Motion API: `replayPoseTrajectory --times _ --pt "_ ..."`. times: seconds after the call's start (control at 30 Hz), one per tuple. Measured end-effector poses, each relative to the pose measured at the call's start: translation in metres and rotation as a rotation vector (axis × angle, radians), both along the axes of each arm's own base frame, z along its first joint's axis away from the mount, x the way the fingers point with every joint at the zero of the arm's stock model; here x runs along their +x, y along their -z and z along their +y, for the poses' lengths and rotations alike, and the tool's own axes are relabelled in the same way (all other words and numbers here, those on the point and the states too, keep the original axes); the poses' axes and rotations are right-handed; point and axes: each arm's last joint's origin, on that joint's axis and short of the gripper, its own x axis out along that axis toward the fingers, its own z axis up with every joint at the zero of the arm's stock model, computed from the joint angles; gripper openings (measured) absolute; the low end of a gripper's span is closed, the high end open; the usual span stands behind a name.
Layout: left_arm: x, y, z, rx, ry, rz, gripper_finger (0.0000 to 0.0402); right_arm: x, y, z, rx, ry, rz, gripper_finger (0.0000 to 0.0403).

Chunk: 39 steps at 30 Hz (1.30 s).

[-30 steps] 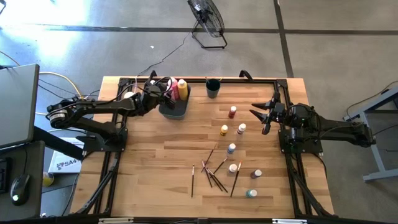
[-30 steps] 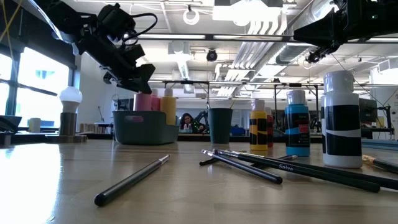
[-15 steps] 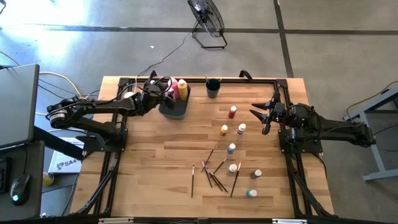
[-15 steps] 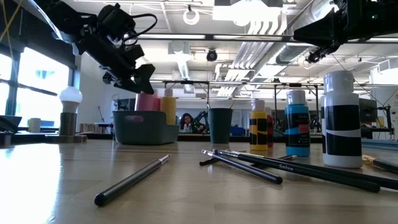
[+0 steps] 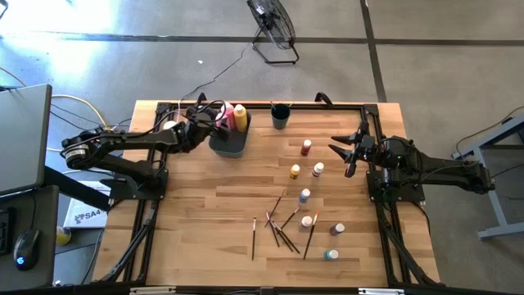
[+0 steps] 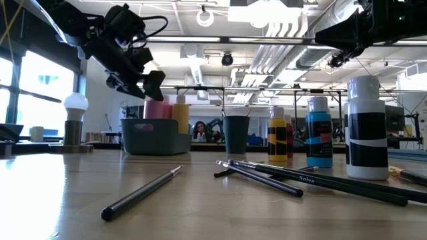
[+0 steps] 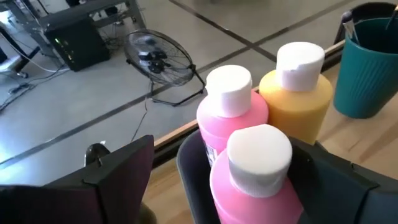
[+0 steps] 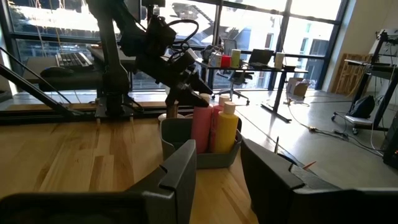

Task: Pick & Place Paint Supplies
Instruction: Put the large pink paint bottle into the green bin, then adjust the green bin

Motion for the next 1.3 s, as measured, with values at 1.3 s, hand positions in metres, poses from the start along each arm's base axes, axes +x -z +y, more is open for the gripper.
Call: replayPoseTrajectory --times 1.3 --pt "-0.038 -0.061 -0.032 0.011 0.46 -0.253 0.0341 0.0 0.001 0.0 0.002 0.0 0.012 0.0121"
